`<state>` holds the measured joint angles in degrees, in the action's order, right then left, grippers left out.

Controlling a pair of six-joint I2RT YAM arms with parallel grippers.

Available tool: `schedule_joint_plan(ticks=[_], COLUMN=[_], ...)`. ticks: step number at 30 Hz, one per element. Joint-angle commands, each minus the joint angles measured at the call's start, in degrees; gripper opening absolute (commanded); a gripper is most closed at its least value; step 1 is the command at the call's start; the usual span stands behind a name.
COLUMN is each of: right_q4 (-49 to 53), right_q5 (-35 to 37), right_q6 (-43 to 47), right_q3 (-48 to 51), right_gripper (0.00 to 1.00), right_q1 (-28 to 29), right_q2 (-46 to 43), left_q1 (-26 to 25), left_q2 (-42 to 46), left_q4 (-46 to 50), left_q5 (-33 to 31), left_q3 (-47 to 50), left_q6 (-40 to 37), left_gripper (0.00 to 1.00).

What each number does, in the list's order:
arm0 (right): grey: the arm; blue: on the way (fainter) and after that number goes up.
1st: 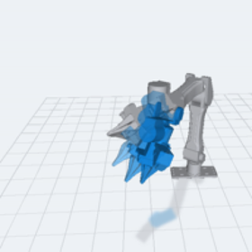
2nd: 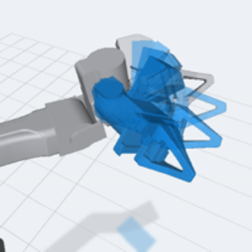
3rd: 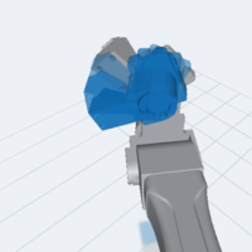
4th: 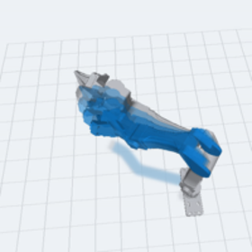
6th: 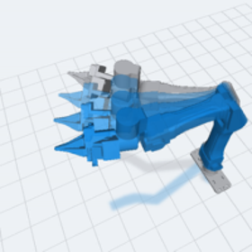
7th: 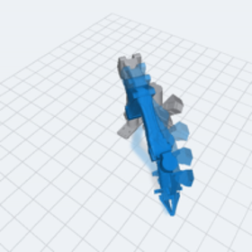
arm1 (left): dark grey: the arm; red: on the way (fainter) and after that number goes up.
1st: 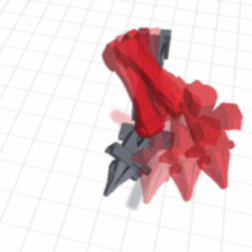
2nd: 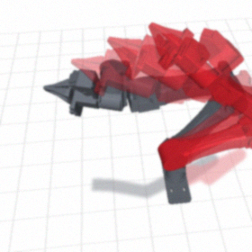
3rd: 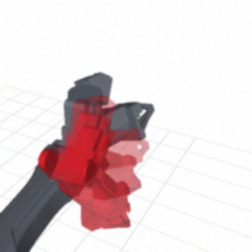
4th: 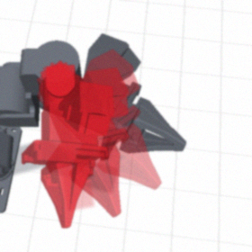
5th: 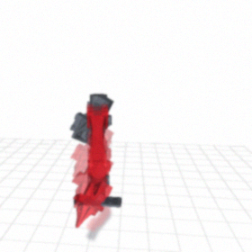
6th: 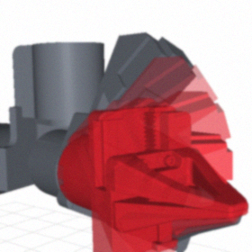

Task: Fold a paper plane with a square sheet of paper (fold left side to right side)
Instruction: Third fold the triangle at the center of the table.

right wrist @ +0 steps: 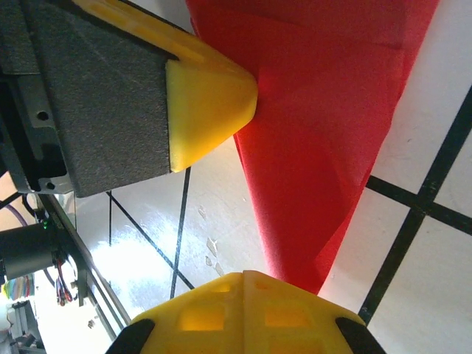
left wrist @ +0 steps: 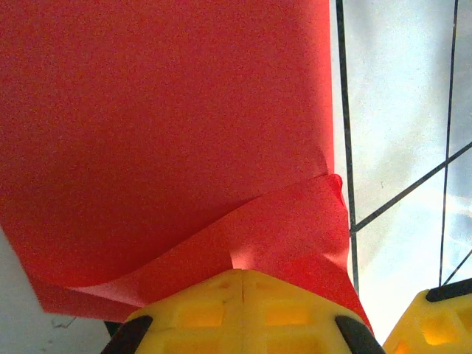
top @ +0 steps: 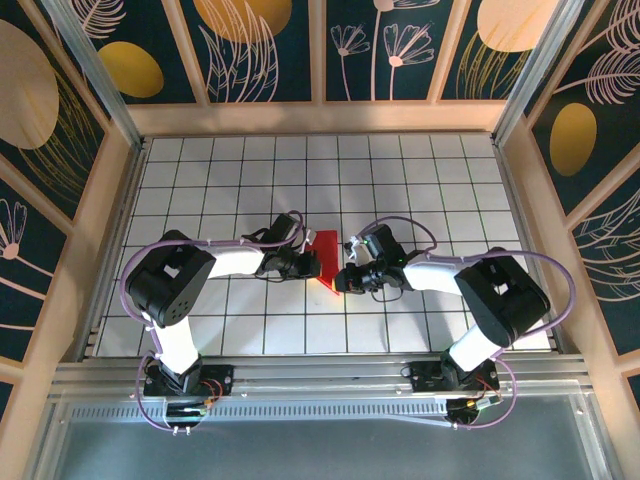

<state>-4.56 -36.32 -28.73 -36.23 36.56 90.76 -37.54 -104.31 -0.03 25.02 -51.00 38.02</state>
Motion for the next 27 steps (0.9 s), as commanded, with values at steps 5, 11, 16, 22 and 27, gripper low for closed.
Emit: schedule_joint_plan(ticks=[5, 11, 16, 22, 27], right_q4=[-1.3, -1.2, -1.2, -1.0, -0.5], right_q5=[-0.1, 0.2, 0.3, 0.5, 0.9], right_q6=[-0.3, -0.2, -0.2, -0.1, 0.1], right_q3=[0.3, 0.5, 0.5, 0.6, 0.5], right_gripper=[0.05, 0.06, 0.06, 0.07, 0.07], right_q1=[0.4, 0.4, 0.5, 0.5, 0.5], right_q2=[1.6, 2.5, 3.4, 3.7, 4.0], left_q1=[-0.3, -0.3, -0.3, -0.3, -0.3], left_q2=[-0.9, -0.9, -1.0, -1.2, -1.2], left_q4=[2.2, 2.2, 2.5, 2.6, 2.7], left_q5=[-1.9, -1.9, -1.9, -1.9, -1.9], left_q3=[0.0, -0.1, -0.3, -0.4, -0.4], left_q6=[0.3, 0.2, 0.2, 0.1, 0.1], left_gripper=[0.03, 0.03, 0.03, 0.03, 0.03])
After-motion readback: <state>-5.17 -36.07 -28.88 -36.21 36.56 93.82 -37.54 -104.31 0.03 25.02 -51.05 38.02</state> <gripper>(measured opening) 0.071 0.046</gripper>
